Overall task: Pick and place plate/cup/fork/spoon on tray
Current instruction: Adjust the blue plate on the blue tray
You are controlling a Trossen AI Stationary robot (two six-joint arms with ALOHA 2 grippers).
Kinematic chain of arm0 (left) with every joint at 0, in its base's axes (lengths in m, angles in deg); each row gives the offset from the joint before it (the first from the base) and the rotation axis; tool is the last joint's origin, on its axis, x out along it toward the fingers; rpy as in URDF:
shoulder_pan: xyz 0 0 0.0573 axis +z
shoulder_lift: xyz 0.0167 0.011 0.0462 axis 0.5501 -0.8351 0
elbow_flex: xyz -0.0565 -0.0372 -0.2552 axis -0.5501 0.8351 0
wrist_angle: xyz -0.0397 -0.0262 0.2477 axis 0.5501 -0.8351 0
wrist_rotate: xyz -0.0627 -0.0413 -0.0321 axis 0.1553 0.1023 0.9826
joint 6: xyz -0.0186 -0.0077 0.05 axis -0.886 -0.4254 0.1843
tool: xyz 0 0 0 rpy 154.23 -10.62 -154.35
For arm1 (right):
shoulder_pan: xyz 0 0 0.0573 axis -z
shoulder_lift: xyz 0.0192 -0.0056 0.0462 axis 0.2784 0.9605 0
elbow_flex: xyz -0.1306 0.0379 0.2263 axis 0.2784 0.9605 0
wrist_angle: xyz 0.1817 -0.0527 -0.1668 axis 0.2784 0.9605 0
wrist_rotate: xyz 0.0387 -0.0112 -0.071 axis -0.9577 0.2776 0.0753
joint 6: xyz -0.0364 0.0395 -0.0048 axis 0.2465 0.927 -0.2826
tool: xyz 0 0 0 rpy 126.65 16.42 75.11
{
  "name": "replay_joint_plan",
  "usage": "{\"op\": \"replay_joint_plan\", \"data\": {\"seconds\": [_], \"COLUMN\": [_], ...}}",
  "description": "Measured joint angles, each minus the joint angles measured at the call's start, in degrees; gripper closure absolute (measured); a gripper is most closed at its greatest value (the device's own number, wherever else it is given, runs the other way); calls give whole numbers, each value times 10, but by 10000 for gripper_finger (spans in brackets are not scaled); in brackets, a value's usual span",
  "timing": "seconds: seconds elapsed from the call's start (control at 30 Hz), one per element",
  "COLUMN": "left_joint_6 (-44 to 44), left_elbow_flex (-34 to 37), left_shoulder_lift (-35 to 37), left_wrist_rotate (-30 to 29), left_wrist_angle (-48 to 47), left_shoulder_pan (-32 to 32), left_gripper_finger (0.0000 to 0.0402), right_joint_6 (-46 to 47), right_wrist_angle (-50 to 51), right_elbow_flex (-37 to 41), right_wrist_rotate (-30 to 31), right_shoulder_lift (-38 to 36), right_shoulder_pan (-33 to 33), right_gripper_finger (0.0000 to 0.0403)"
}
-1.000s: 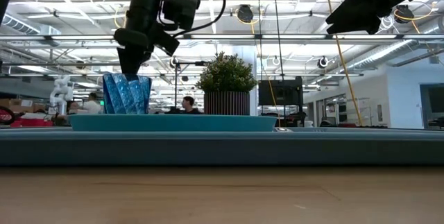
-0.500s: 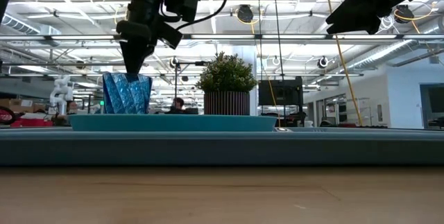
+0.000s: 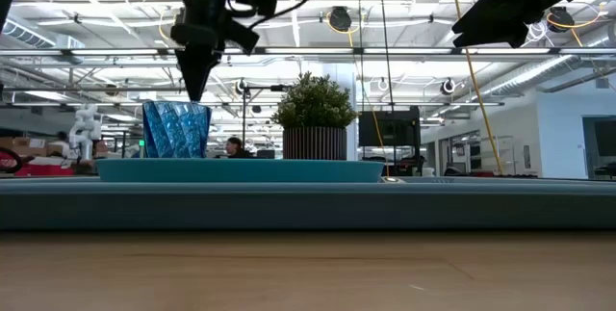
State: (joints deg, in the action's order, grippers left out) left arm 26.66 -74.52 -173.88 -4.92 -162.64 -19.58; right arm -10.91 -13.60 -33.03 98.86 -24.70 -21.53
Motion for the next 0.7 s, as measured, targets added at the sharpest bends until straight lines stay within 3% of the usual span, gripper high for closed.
{"op": "replay_joint_plan", "data": {"seconds": [0.27, 0.5, 0.7], "left_joint_6": [-9, 23, 28], "left_elbow_flex": [-78, -100, -99], "left_shoulder_lift": [0, 0, -16], "left_wrist_rotate": [2, 33, 33], "left_wrist_angle": [-19, 87, 141], "left_shoulder_pan": [-14, -82, -150], "left_gripper_finger": [231, 231, 231], "right_joint_6": [0, -2, -38], "right_wrist_angle": [0, -3, -64], "right_elbow_flex": [0, 0, 0], "right_wrist_rotate": [0, 0, -7], "right_shoulder_lift": [0, 0, 20], "right_shoulder_pan": [0, 0, -2], "right_gripper_finger": [222, 222, 222]}}
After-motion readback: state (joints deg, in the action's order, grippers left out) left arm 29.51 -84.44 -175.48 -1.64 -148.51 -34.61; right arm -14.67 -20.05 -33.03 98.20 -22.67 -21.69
